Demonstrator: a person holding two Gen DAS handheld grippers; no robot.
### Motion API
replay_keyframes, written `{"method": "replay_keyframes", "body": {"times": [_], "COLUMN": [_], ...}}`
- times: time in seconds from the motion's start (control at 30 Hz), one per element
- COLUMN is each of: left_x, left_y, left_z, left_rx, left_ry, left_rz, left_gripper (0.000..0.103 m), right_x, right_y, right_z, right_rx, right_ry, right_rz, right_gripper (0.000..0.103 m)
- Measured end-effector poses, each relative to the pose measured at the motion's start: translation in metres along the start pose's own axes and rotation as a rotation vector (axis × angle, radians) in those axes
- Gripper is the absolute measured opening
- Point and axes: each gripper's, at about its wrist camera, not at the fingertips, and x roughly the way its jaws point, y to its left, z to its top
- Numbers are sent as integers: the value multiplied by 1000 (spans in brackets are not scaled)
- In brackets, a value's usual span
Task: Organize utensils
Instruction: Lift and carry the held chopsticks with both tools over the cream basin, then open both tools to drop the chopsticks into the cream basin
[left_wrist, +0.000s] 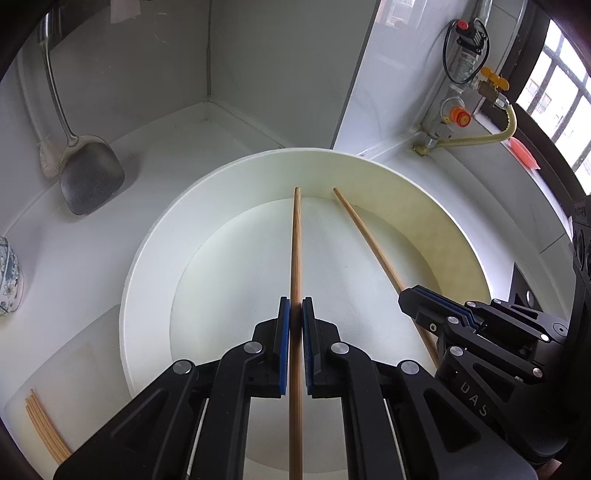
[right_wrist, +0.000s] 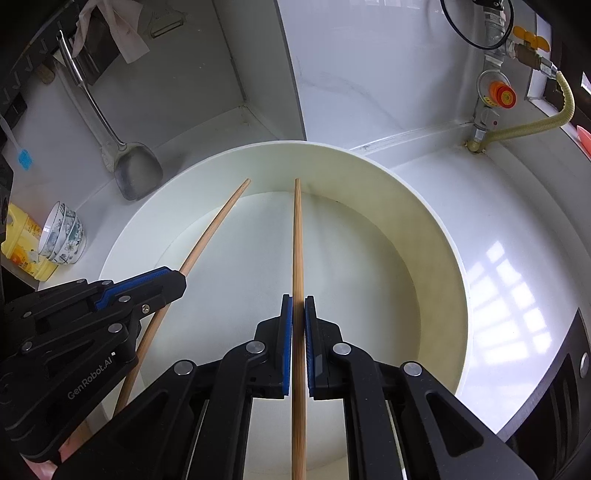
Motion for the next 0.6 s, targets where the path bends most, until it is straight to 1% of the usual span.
{"method": "replay_keyframes", "body": {"times": [0.13,0.3,0.6], "left_x": [11,19,25], "left_y": [1,-5,-1], "left_z": [0,1,-2], "left_rx": [-4,9,7], "left_ry": [30,37,53], "left_rz": [24,59,83], "left_gripper": [7,7,8], "right_x": [5,9,10], "right_y": [-2,-4,-6], "right_z": [1,1,1], "right_rx": [-1,3,5], "right_ry": [14,23,23], "right_rz": [-7,-6,-8], "right_gripper": [6,6,6]}}
